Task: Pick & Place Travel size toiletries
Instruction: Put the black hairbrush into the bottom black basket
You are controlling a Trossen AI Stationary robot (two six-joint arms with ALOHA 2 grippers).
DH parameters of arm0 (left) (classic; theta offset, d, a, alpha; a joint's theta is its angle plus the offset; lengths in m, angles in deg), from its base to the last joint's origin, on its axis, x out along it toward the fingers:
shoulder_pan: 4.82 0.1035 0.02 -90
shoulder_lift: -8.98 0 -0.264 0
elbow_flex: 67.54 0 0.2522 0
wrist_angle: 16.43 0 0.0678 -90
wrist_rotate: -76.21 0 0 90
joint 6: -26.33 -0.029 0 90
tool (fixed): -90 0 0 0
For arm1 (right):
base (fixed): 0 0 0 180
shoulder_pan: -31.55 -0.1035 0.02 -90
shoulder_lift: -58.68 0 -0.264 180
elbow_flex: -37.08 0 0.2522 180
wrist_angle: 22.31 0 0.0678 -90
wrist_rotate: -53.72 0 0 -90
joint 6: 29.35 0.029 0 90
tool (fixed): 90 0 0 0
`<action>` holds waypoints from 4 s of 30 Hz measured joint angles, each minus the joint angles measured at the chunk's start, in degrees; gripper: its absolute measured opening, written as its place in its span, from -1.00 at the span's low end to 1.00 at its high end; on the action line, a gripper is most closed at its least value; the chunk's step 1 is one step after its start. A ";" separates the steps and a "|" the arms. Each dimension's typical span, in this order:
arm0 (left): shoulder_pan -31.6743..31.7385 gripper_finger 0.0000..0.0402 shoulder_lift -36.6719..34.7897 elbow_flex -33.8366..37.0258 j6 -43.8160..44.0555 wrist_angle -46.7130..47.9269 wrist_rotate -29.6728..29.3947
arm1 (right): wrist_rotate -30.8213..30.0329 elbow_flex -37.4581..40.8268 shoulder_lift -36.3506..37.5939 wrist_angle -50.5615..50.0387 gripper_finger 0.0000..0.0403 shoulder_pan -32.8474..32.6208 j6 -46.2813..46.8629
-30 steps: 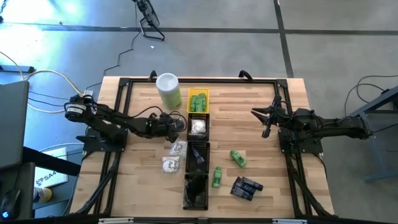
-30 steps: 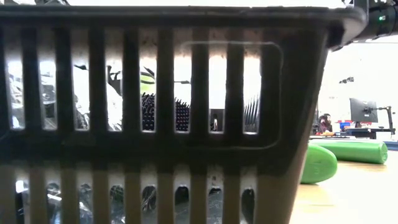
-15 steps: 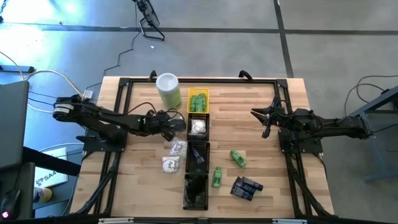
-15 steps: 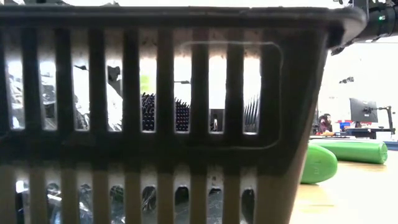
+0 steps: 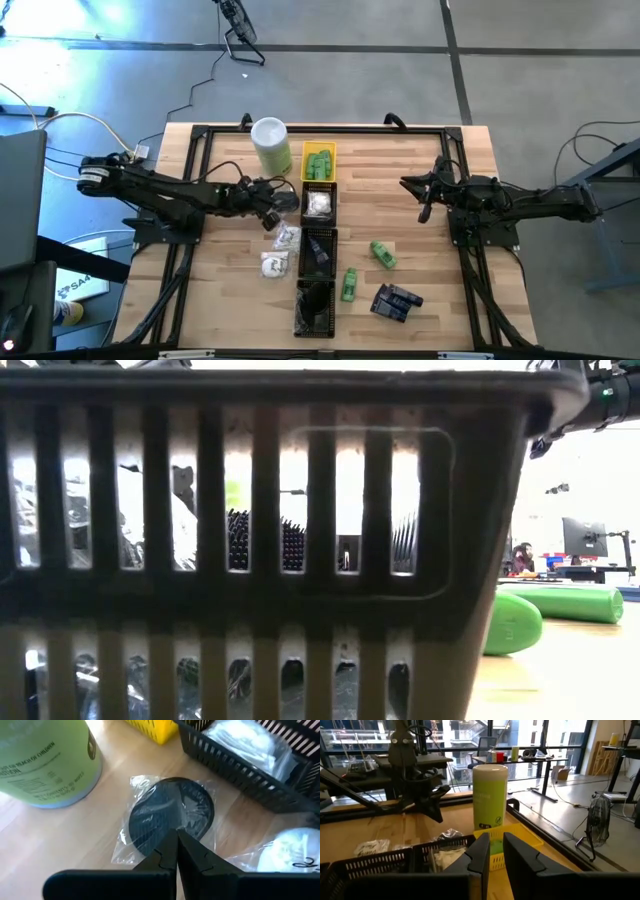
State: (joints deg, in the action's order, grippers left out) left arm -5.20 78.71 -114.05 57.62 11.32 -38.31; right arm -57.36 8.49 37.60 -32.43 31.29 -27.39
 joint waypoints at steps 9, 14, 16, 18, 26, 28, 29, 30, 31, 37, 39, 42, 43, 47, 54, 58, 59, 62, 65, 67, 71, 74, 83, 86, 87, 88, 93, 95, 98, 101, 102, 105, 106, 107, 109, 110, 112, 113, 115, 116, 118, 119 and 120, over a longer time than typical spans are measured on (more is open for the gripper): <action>0.06 -1.00 0.00 0.00 -10.57 -0.55 -4.26 | -0.27 0.00 -0.02 2.08 -0.77 0.01 -0.70; -0.01 -1.00 -0.04 0.00 -21.27 0.49 -3.50 | -0.49 0.00 0.00 3.05 -0.77 0.01 -1.16; -0.05 -1.00 -0.04 0.00 -23.59 2.75 -2.74 | -0.50 0.00 0.00 3.03 -0.77 0.01 0.23; -0.08 -1.00 -0.04 0.00 -23.11 5.79 -1.37 | -0.46 0.00 -0.09 3.05 -0.77 0.01 1.55; -7.40 -1.00 -0.04 -0.02 -17.93 9.71 1.77 | 0.02 0.00 -2.36 3.03 -0.77 0.01 3.69; -10.53 -1.00 -0.04 -0.02 -17.86 9.66 0.41 | 0.04 0.00 -2.92 3.03 -0.77 0.01 4.74; -12.16 -1.00 -0.04 -0.02 -17.88 10.21 -0.91 | 0.02 0.00 -3.20 3.03 -0.77 0.01 5.38; -13.66 -1.00 -0.04 -0.02 -17.90 11.03 -2.18 | 0.06 0.00 -3.43 3.04 -0.77 0.01 5.93; -14.86 -1.00 -0.04 -0.02 -17.91 11.84 -3.25 | 0.05 0.00 -3.68 3.01 -0.77 0.01 6.68; -16.94 -1.00 0.40 -0.02 -17.92 12.78 -4.02 | 0.33 0.00 -5.24 3.01 -0.77 0.01 9.93; -16.88 -1.00 0.40 -0.04 -17.92 12.60 -3.66 | 0.33 0.00 -5.55 3.00 -0.77 0.01 10.05; -16.88 -1.00 0.40 -0.04 -19.44 12.63 -3.67 | 0.32 0.00 -5.89 2.99 -0.77 0.00 10.05; -16.88 -0.99 0.40 -0.04 -20.16 12.64 -3.65 | 0.31 0.00 -5.90 2.96 -0.77 0.01 10.05; -16.88 -0.84 0.40 -0.04 -20.54 12.56 -3.61 | 0.28 0.00 -5.88 2.96 -0.77 0.01 10.05; -16.88 -0.34 0.40 -0.04 -22.41 12.55 -3.54 | 0.22 0.00 -5.88 2.96 -0.77 0.01 9.91; -16.88 -0.08 0.40 -0.04 -22.46 12.53 -3.54 | 0.22 0.00 -5.88 2.96 -0.77 0.01 9.88; -16.88 -0.02 0.40 -0.04 -22.46 12.54 -3.53 | 0.22 0.00 -5.88 2.96 -0.77 0.01 9.86; -16.88 0.13 0.40 -0.04 -22.47 12.61 -2.87 | 0.22 0.00 -5.88 2.96 -0.77 0.01 9.86; -16.88 0.25 0.42 -0.04 -23.84 13.24 -0.92 | 0.22 0.00 -5.88 2.96 -0.77 0.01 9.86; -16.88 0.30 0.42 -0.04 -24.97 13.17 0.79 | 0.22 0.00 -5.88 2.96 -0.77 0.01 9.86; -16.88 0.35 0.42 -0.04 -25.07 13.05 2.73 | 0.22 0.00 -5.88 2.96 -0.77 0.01 9.86; -16.88 0.35 0.42 -0.07 -25.07 12.55 2.28 | 0.22 0.00 -5.88 2.95 -0.77 0.00 9.84; -16.88 0.35 3.77 -0.11 -28.89 12.23 -9.56 | 0.22 0.00 -5.88 2.47 -0.77 0.01 9.84; -16.85 0.35 6.14 -0.11 -30.83 10.65 -10.83 | 0.22 0.00 -5.88 2.10 -0.77 0.00 9.84; -16.84 0.35 7.10 -0.13 -31.08 9.87 -10.84 | 0.22 0.00 -5.88 1.99 -0.77 0.01 9.84; -16.84 0.35 8.01 -0.13 -31.08 9.44 -10.84 | 0.22 0.00 -5.88 1.85 -0.77 0.01 9.84; -16.88 0.35 12.23 -0.20 -31.09 6.94 -11.35 | 0.22 0.00 -5.88 1.54 -0.77 0.01 9.84; -16.90 0.35 13.23 -0.24 -31.07 6.03 -11.90 | 0.22 0.00 -5.88 1.52 -0.77 0.01 9.84; -16.88 0.35 14.29 -0.24 -31.05 4.67 -12.44 | 0.22 0.00 -5.88 1.13 -0.77 0.01 9.92; -16.84 0.35 14.36 -0.22 -30.88 3.49 -13.42 | 0.22 0.00 -5.86 1.01 -0.77 0.01 10.10; -16.62 0.35 14.40 -0.20 -30.93 3.02 -13.46 | 0.22 0.00 -5.88 0.95 -0.77 0.01 10.12; -14.24 0.35 14.35 -0.22 -30.77 2.24 -11.51 | 0.02 0.00 -5.86 0.93 -0.77 -0.01 10.12; -13.09 0.35 14.32 -0.23 -30.67 2.05 -10.50 | -0.02 0.00 -5.88 0.93 -0.77 0.01 10.16; -11.95 0.35 14.32 -0.24 -30.73 1.76 -9.95 | -0.02 0.00 -5.88 0.93 -0.77 0.01 10.18; -9.62 0.35 14.33 -0.24 -30.71 1.10 -9.35 | -0.02 0.00 -5.88 0.95 -0.77 0.00 10.22; -8.56 0.35 14.34 -0.24 -30.70 0.74 -9.21 | -0.02 0.00 -5.88 0.95 -0.77 -0.01 10.26; -6.72 0.35 14.34 -0.24 -30.86 -0.07 -8.16 | 0.00 0.00 -5.87 0.95 -0.77 -0.01 10.26; -5.97 0.35 14.34 -0.22 -31.14 -0.61 -7.16 | 0.00 0.00 -5.88 0.92 -0.77 0.00 10.25; -4.83 0.35 14.36 -0.15 -32.09 -1.62 -5.09 | 0.00 0.00 -5.88 0.87 -0.77 -0.01 10.25; -4.39 0.35 14.36 -0.11 -32.62 -2.23 -4.39 | 0.00 0.00 -5.88 0.87 -0.77 -0.01 10.24; -3.96 0.35 14.38 -0.11 -33.11 -3.30 -4.08 | 0.00 0.00 -5.88 0.87 -0.77 0.01 9.99; -3.92 0.35 14.41 -0.11 -33.43 -3.60 -4.02 | 0.00 0.00 -5.88 0.86 -0.77 -0.01 9.94; -3.92 0.35 14.42 -0.11 -34.09 -3.77 -4.04 | 0.00 0.00 -5.88 0.84 -0.77 0.00 9.89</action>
State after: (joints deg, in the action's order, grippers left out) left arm -9.12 93.13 -114.16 23.53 7.55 -42.35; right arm -57.36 8.49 31.72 -31.58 31.29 -17.50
